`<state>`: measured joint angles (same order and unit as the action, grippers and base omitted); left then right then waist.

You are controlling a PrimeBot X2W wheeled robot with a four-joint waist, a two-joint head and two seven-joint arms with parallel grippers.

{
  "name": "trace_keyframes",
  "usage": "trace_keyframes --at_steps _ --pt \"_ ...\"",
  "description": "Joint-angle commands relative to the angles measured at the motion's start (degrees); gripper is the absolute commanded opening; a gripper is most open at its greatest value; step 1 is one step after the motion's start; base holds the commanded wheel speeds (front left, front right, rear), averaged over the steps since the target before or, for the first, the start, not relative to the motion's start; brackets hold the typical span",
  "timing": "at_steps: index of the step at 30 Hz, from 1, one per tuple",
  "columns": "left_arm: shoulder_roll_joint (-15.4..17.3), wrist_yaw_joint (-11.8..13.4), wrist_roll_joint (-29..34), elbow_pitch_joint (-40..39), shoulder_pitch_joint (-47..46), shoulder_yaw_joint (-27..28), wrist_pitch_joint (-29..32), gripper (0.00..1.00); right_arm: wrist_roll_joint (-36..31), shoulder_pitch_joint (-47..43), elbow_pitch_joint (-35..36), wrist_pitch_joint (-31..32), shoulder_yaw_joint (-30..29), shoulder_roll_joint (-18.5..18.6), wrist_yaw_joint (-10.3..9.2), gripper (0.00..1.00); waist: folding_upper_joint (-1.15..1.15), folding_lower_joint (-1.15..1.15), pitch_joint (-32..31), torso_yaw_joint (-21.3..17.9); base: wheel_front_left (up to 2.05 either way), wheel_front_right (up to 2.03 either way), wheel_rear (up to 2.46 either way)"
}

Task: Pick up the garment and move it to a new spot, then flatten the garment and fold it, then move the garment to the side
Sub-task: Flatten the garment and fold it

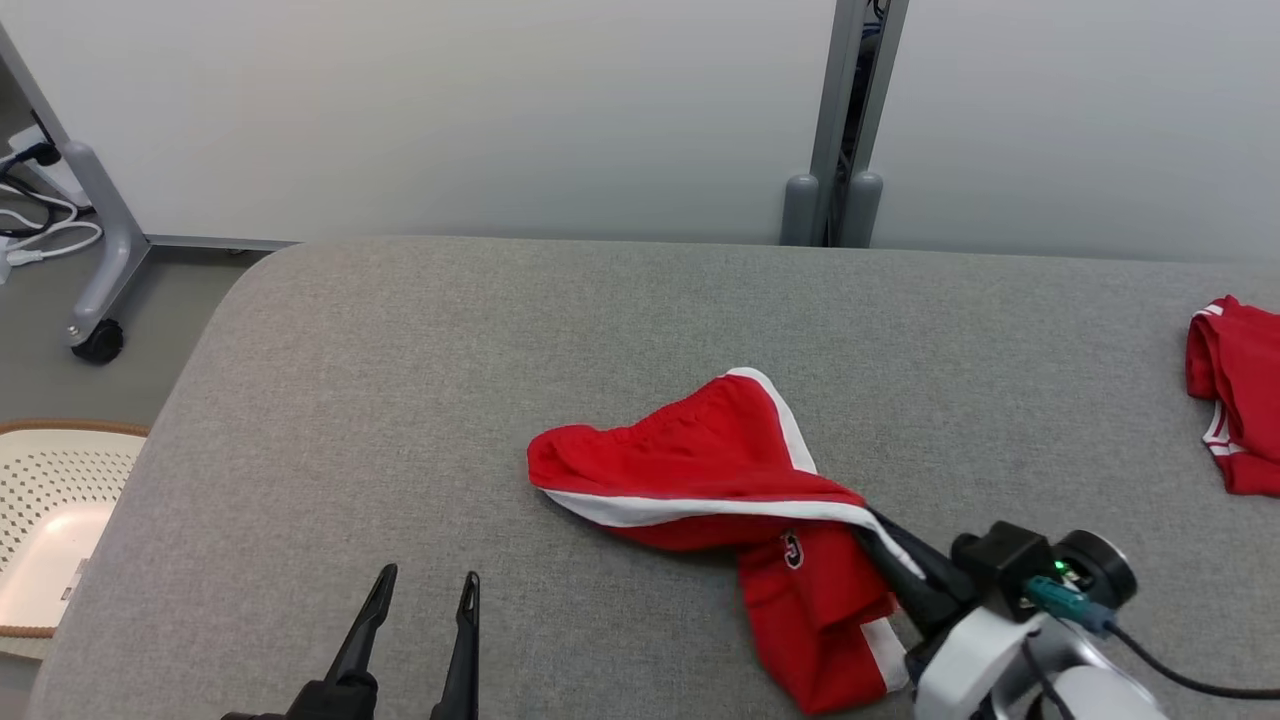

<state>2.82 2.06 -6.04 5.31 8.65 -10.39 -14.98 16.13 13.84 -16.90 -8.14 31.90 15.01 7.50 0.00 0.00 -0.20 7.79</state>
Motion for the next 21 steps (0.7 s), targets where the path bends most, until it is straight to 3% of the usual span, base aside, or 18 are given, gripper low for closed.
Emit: trace_keyframes --at_steps 1,5,11,16,21 --pt "0.18 -0.17 0.31 -0.32 -0.26 0.08 -0.22 1.0 -0.44 -1.22 0.62 0.96 -1.79 1.42 -0.02 0.0 0.0 0.0 0.43 -0.45 0.0 0.0 0.0" --pt "0.17 -0.15 0.39 -0.5 -0.8 0.5 -0.22 1.0 -0.76 -4.19 2.97 4.4 -5.88 5.42 -0.02 0.0 0.0 0.0 1.35 -1.77 0.0 0.0 0.0" --pt "0.18 -0.68 0.54 -0.31 -1.68 0.73 -0.21 1.0 5.13 -6.21 4.95 10.1 -8.94 11.92 -0.02 0.0 0.0 0.0 2.44 -4.11 0.0 0.0 0.0" --pt "0.19 -1.01 0.9 -0.26 -2.73 0.4 -0.21 1.0 9.06 -2.87 1.88 12.58 -7.52 16.69 -0.02 0.0 0.0 0.0 3.31 -5.44 0.0 0.0 0.0" --pt "0.19 -1.54 1.52 0.03 -4.14 -0.12 -0.22 1.0 6.64 4.26 -5.22 9.56 -4.72 18.23 -0.02 0.0 0.0 0.0 4.39 -5.47 0.0 0.0 0.0"
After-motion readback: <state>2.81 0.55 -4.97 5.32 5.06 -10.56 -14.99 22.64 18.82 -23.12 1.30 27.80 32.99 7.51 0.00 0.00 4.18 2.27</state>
